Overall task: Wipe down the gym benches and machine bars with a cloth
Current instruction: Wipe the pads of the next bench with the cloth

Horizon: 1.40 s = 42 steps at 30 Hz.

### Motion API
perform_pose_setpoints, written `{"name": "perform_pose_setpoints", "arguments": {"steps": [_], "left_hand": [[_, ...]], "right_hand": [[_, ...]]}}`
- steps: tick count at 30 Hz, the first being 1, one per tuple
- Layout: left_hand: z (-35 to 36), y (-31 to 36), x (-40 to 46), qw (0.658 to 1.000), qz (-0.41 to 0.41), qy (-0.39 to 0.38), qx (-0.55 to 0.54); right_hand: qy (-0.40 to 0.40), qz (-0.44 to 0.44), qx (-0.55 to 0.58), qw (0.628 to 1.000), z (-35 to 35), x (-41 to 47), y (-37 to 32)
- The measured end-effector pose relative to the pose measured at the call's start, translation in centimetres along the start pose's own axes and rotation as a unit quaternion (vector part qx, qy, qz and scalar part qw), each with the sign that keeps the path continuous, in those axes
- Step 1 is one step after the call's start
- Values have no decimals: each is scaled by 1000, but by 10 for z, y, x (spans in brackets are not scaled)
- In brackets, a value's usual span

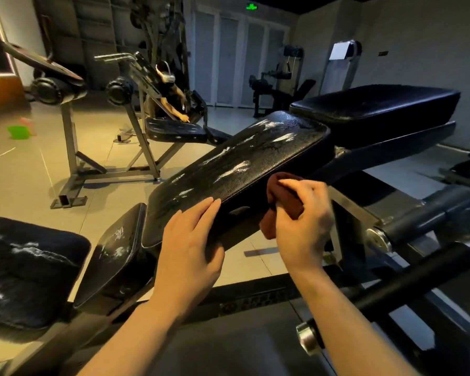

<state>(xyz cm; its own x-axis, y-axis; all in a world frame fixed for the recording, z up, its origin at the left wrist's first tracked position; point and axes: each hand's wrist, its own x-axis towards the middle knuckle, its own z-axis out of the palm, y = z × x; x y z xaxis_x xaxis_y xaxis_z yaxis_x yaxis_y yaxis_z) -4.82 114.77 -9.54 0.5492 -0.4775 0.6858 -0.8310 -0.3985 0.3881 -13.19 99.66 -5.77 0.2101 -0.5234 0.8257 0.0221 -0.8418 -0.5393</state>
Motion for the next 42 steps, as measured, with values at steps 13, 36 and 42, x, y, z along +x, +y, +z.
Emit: {"name": "perform_pose_setpoints", "arguments": {"steps": [13, 36, 42], "left_hand": [[6, 11, -9, 1000, -21, -7, -4], [-20, -11, -40, 995, -86, -43, 18], [-18, -15, -41, 996, -76, -48, 31]], "right_hand": [[-134, -54, 1, 989, -3, -6, -5], [-12, 44, -46, 998, 7, -15, -22], [-201, -58, -58, 976, 45, -75, -38]]}}
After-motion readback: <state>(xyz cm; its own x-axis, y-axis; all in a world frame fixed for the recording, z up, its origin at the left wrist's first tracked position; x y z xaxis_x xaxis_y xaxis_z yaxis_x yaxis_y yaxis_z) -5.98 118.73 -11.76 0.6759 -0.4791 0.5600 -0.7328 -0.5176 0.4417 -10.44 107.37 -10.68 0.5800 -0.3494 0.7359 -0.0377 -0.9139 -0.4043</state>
